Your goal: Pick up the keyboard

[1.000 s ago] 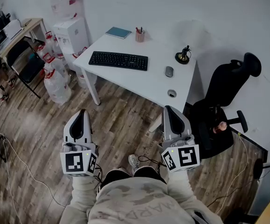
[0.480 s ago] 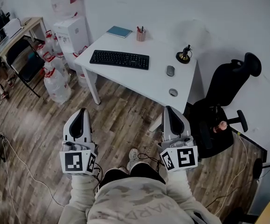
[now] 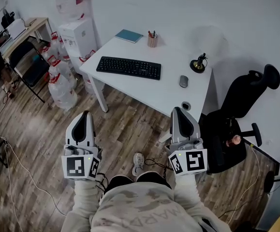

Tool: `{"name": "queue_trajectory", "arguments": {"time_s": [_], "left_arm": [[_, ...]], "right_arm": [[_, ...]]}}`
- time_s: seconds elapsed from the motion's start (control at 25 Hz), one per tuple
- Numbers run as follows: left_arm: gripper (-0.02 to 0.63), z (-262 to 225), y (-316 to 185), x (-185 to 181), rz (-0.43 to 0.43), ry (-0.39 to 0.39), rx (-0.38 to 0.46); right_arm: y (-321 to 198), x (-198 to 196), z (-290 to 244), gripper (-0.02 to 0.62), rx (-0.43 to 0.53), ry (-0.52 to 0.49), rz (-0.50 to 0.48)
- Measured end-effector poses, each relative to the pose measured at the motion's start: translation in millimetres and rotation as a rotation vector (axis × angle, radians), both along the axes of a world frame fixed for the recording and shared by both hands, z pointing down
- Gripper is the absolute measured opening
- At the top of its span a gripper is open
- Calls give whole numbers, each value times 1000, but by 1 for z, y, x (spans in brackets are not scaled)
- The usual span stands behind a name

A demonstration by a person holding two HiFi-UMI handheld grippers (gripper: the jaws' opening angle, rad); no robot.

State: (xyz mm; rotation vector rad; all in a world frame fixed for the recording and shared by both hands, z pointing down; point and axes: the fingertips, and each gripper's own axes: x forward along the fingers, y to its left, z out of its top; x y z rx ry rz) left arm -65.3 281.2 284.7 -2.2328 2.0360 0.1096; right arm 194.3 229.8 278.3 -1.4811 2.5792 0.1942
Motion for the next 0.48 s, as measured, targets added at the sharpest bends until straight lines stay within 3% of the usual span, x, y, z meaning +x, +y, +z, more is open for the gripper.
{"name": "queue_trajectory", "arguments": {"time_s": [0.48], "left_arm": [[6, -7, -106, -3, -1, -4, 7]], "right_arm": [[-110, -17, -6, 11, 7, 15, -40]]}}
